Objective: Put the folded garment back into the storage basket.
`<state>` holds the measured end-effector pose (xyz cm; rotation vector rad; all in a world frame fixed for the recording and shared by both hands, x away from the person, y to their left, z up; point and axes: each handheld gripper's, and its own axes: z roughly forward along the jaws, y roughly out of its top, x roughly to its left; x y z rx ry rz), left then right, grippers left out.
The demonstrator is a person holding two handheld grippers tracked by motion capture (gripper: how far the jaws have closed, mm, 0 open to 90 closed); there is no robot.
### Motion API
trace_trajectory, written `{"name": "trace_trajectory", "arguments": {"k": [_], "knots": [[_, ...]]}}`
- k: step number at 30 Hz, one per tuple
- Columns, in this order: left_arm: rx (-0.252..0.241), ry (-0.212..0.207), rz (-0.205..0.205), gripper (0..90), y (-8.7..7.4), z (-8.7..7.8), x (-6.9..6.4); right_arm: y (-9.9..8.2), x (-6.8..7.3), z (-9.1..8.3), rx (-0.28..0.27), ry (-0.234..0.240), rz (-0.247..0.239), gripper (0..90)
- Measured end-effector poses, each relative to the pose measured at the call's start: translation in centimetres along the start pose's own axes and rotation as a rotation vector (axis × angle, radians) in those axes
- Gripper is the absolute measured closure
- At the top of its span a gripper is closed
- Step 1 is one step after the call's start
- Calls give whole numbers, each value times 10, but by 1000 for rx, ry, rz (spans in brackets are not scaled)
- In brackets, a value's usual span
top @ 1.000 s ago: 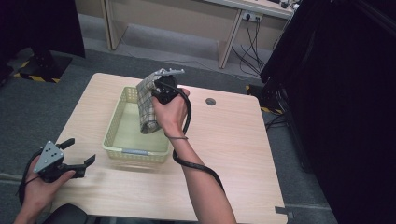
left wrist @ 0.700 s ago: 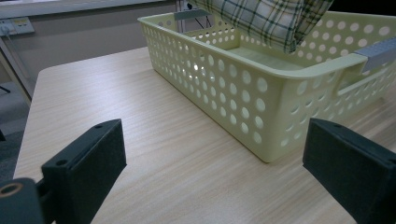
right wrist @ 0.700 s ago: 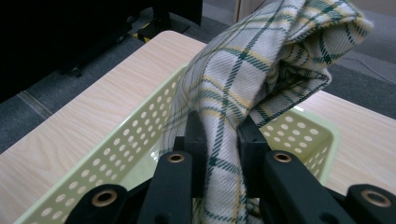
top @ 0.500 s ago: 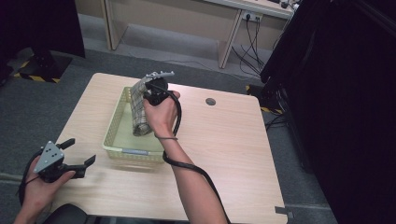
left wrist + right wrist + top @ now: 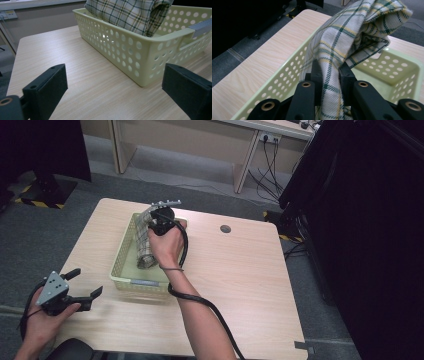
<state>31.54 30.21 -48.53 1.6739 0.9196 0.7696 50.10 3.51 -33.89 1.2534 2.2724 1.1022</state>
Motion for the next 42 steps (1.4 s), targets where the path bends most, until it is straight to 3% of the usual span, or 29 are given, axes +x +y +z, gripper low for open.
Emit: {"name": "trace_trajectory", "arguments": {"k": [42], "knots": [[8, -10, 9, 57, 0, 1, -1, -10, 12, 22, 29, 14, 60, 791]]}}
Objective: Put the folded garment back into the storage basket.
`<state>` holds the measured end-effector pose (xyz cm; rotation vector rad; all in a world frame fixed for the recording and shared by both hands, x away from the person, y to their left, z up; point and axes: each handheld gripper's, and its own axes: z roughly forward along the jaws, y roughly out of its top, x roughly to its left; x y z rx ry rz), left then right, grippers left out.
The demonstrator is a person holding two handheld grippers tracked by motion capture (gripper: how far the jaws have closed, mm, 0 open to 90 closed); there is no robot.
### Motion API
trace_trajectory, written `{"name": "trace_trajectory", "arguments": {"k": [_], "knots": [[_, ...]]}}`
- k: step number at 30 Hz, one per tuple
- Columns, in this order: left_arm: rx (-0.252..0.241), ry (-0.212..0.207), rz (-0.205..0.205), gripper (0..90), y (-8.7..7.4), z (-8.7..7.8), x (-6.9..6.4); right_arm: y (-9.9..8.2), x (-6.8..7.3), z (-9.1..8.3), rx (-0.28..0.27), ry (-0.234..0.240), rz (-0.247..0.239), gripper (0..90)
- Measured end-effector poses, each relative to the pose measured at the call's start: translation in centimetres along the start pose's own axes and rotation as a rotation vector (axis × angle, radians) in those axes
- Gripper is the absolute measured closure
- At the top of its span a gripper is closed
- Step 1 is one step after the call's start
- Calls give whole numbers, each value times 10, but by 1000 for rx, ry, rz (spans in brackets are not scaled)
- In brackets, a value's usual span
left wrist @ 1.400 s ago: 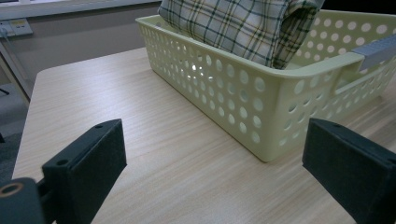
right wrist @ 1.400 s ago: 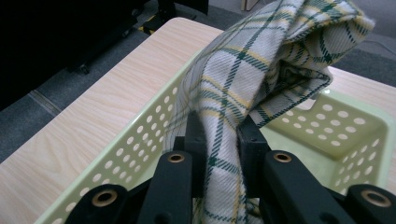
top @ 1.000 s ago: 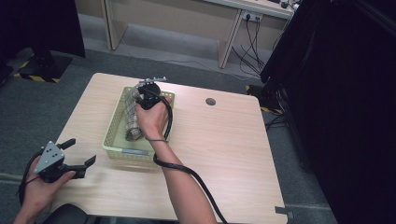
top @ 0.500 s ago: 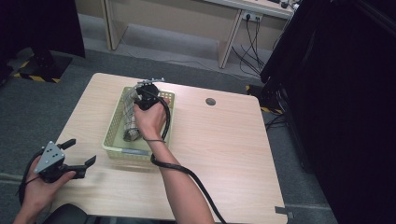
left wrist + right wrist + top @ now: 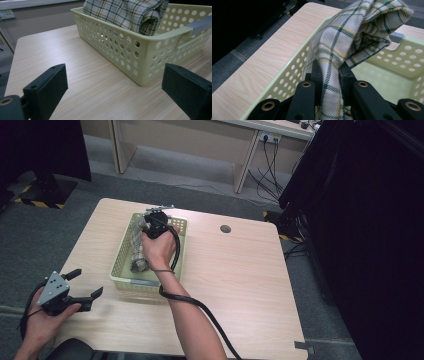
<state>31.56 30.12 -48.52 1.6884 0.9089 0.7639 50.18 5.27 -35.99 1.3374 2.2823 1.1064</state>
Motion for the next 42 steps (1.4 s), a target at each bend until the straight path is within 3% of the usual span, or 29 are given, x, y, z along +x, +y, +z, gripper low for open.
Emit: {"name": "trace_trajectory", "arguments": {"k": [23, 42], "knots": [[4, -4, 6, 58, 0, 0, 0, -4, 6, 11, 20, 34, 52, 792], [6, -5, 12, 60, 0, 1, -1, -8, 3, 17, 34, 21, 73, 790]]}}
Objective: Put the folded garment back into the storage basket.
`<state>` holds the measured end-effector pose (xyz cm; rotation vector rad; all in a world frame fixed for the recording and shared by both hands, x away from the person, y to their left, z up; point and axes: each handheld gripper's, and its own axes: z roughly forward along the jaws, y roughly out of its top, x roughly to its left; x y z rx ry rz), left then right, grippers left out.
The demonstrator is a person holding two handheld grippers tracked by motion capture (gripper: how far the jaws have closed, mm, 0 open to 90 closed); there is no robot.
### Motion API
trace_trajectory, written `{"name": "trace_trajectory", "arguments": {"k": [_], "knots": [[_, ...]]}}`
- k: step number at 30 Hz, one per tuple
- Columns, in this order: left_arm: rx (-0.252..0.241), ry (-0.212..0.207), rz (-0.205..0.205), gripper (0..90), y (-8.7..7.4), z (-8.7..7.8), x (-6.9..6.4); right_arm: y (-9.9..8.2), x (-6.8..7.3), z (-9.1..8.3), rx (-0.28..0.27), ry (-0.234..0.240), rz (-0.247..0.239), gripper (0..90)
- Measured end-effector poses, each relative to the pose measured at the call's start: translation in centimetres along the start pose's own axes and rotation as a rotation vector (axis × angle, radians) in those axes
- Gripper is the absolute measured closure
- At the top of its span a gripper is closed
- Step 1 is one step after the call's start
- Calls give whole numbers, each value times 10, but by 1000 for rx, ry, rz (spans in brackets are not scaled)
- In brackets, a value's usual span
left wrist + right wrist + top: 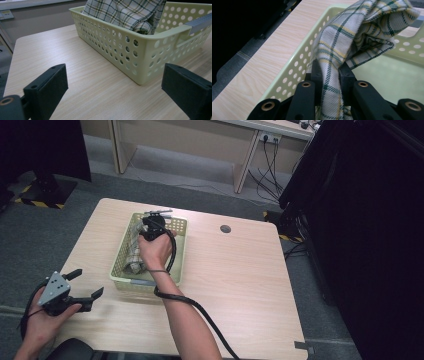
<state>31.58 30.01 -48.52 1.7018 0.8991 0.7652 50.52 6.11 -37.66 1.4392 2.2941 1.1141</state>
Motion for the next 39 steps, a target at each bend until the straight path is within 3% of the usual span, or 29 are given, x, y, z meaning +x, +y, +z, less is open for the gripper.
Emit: {"name": "trace_trajectory", "arguments": {"k": [39], "knots": [[6, -3, 7, 70, 0, 0, 0, -7, -14, 11, 36, -60, -7, 776]]}}
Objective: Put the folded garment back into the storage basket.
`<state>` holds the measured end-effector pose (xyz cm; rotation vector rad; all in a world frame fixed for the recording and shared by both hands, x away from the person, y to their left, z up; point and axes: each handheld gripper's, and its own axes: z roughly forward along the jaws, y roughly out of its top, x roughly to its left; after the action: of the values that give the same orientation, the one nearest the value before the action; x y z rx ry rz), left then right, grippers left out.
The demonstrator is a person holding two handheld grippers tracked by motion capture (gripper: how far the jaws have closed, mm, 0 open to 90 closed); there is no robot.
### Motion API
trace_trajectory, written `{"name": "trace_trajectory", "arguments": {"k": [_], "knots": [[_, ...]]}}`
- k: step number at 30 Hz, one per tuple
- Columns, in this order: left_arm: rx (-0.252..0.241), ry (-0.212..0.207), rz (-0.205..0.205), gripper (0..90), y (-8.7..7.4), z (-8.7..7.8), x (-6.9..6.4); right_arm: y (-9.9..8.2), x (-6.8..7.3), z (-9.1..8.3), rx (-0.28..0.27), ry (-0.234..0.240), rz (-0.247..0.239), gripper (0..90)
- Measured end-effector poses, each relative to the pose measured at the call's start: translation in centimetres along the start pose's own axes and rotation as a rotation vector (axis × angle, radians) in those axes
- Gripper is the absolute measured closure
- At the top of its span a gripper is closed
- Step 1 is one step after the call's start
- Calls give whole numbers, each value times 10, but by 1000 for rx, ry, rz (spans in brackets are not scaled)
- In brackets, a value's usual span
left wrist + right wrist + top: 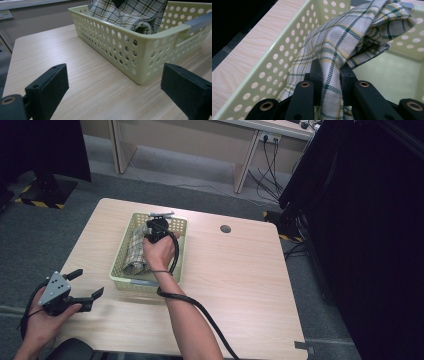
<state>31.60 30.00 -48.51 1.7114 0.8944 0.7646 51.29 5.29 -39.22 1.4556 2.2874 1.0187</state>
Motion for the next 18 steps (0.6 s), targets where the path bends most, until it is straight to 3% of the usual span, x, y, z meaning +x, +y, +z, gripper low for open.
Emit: {"name": "trace_trajectory", "arguments": {"k": [18], "knots": [[-2, 0, -5, 72, 0, 0, 0, -2, -6, 4, 10, -39, -20, 747]]}}
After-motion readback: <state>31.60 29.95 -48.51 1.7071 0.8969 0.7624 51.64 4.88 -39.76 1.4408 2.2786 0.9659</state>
